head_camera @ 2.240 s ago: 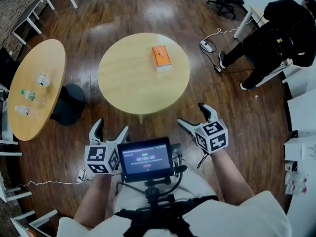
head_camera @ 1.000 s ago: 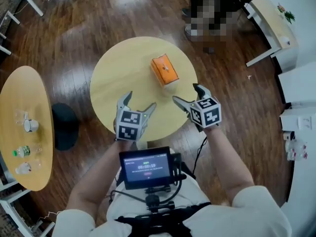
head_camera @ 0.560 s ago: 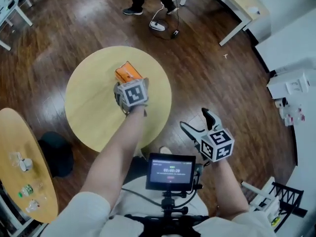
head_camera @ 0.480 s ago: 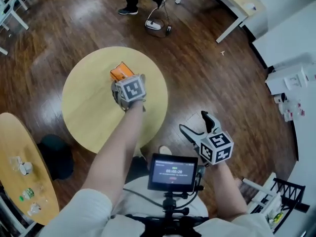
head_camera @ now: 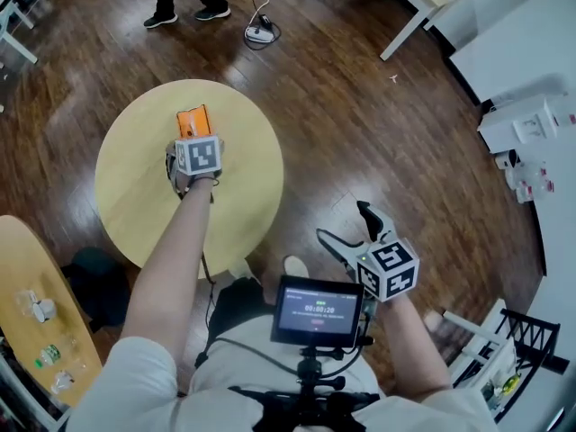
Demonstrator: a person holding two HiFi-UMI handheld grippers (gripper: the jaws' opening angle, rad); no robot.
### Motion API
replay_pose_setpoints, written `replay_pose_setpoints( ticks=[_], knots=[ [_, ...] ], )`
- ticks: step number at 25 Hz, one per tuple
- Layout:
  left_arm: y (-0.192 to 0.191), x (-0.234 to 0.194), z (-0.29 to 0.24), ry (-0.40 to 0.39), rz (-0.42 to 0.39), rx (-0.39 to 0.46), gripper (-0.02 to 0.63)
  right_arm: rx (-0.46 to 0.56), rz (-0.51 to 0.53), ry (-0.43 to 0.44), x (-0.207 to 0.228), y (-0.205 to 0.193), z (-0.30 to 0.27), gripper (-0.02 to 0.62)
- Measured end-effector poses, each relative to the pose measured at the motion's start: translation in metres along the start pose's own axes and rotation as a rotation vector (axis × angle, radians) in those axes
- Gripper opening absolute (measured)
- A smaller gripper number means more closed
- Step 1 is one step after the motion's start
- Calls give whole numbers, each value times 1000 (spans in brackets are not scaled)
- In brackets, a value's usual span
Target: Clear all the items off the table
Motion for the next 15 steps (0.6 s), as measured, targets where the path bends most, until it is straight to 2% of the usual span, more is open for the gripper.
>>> replay_pose_setpoints(
  ticks=[2, 5, 7, 9, 10, 12, 15],
  knots=[
    [-14, -17, 13, 8, -82, 21, 518, 1, 24, 32, -2, 7, -6, 465],
    [-28, -24, 13, -73, -112, 77, 526, -4, 55, 72, -6, 16, -16, 465],
    [-22, -13, 9, -90, -220, 110, 544, -19, 77, 91, -9, 20, -21, 465],
    [-13, -4, -2, -66, -342, 81, 550, -31, 95, 98, -12, 22, -23, 465],
    [-12, -2, -9, -58, -376, 44, 549, -35, 100, 96, -13, 23, -24, 465],
    [-15, -2, -23, -38, -406, -17, 565, -41, 101, 90, -14, 24, -25, 465],
    [-24, -10, -34, -18, -417, -2, 561, -45, 98, 87, -16, 23, -27, 465]
  ],
)
Point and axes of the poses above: the fingertips, and each gripper's own axes: z backward along the fingers, x to its right, y out of its top, the point moved 10 cm from there along z, backward along the fingers, and after that the axes turned 12 degrees about -x, right-handed, at the moved point
